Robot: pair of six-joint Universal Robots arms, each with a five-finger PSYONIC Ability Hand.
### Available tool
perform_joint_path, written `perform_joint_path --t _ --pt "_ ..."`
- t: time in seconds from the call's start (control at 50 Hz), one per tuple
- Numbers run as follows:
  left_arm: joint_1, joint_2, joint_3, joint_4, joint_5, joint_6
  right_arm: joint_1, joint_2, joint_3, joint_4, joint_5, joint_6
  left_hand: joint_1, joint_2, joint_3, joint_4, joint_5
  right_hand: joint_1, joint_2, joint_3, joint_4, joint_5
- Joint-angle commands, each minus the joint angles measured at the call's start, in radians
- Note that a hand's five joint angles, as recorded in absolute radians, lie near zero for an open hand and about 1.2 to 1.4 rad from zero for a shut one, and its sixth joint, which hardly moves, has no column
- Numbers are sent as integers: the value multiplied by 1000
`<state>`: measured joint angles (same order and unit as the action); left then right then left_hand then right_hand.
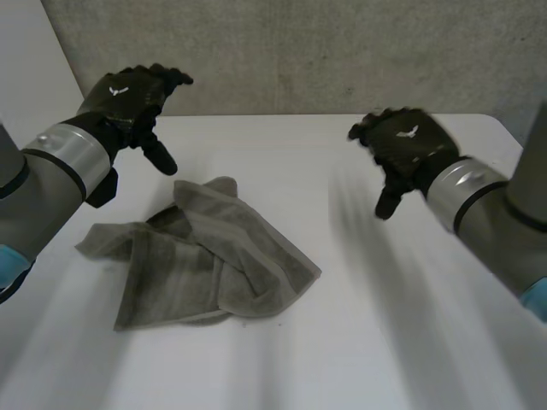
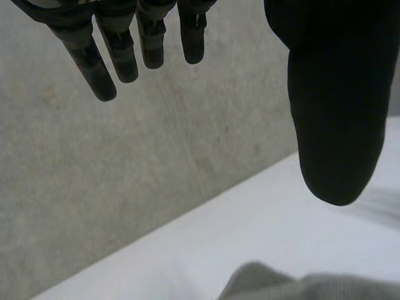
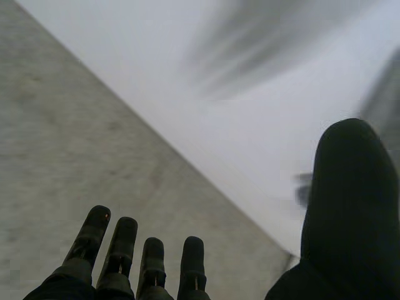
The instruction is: Fold the towel.
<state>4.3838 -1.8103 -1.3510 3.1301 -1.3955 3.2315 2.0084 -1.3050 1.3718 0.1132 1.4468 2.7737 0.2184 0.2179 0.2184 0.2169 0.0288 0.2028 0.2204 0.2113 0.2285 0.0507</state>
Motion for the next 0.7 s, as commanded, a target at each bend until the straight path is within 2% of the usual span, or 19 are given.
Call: perform_joint_path --t 0.02,0.06,0.16,0.26,0.32,0.36,0.46,0.54,0.58,0.62,0.7 --pt "57 -44 13 -96 -16 73 93 41 -2 17 -6 80 180 181 180 182 195 -28 -46 -37 -54 -51" --pt "72 -40 -17 -151 -23 64 121 84 -14 6 -22 102 171 172 171 173 186 -28 -46 -37 -54 -51" --pt "89 -15 -137 -186 -62 57 185 150 -20 -15 -85 86 171 172 171 173 186 -28 -46 -37 -54 -51" --pt "92 85 -306 -160 -74 59 224 207 0 -24 -106 44 201 201 201 202 216 -28 -46 -37 -54 -51" --pt "92 167 -428 -119 -71 62 257 222 24 -41 -106 34 242 242 242 243 257 67 50 59 41 45" --pt "91 257 -537 -72 -66 64 280 222 77 -85 -108 35 399 400 399 401 414 161 143 152 135 138" --pt "82 367 -684 -21 -53 71 306 213 174 -199 -106 34 436 436 436 437 451 319 302 311 294 297" --pt "79 379 -744 -8 -28 73 329 220 234 -312 -95 30 418 418 418 419 433 326 308 317 300 303" --pt "82 371 -763 -5 -19 73 332 225 243 -343 -92 29 356 357 356 358 371 323 305 314 297 300" --pt "92 352 -780 14 -5 73 337 234 245 -369 -88 29 192 193 192 194 207 326 308 317 300 303" --pt "94 293 -783 39 -5 73 345 283 225 -405 -57 21 183 184 183 184 198 328 311 320 303 306"
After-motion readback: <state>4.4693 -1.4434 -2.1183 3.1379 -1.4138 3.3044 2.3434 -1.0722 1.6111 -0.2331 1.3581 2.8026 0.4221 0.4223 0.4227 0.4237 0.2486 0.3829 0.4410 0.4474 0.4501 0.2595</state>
